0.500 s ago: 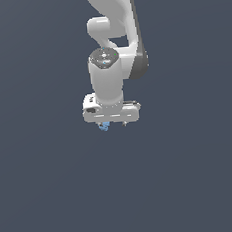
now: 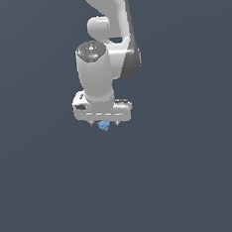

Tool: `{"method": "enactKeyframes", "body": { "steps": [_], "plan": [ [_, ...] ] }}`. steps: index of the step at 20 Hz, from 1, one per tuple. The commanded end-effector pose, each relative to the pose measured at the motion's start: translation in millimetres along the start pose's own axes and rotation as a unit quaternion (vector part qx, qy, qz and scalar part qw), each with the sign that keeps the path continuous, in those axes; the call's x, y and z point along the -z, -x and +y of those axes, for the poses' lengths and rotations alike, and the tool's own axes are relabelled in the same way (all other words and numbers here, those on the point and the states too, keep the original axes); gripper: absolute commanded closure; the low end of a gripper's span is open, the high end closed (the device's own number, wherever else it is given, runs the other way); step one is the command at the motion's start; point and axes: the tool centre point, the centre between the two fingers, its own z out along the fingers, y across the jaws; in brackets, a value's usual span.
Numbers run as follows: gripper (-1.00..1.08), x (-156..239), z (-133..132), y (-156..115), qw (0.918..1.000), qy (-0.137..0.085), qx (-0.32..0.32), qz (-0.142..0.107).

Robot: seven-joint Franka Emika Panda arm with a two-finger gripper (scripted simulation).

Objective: Pick up the object and move it to a goal position.

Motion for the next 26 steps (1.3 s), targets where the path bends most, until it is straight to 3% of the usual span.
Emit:
{"method": "enactKeyframes", "body": {
  "steps": [1, 14, 26],
  "plan": [
    [-0.92, 3.8, 7.9, -1.8, 1.0, 0.001, -0.006, 0.004],
    [-0.92, -12.4, 9.3, 10.9, 0.9998, -0.001, -0.019, 0.002],
    [-0.92, -69.0, 21.9, 68.5, 0.9968, -0.006, -0.079, -0.004]
  ]
}}
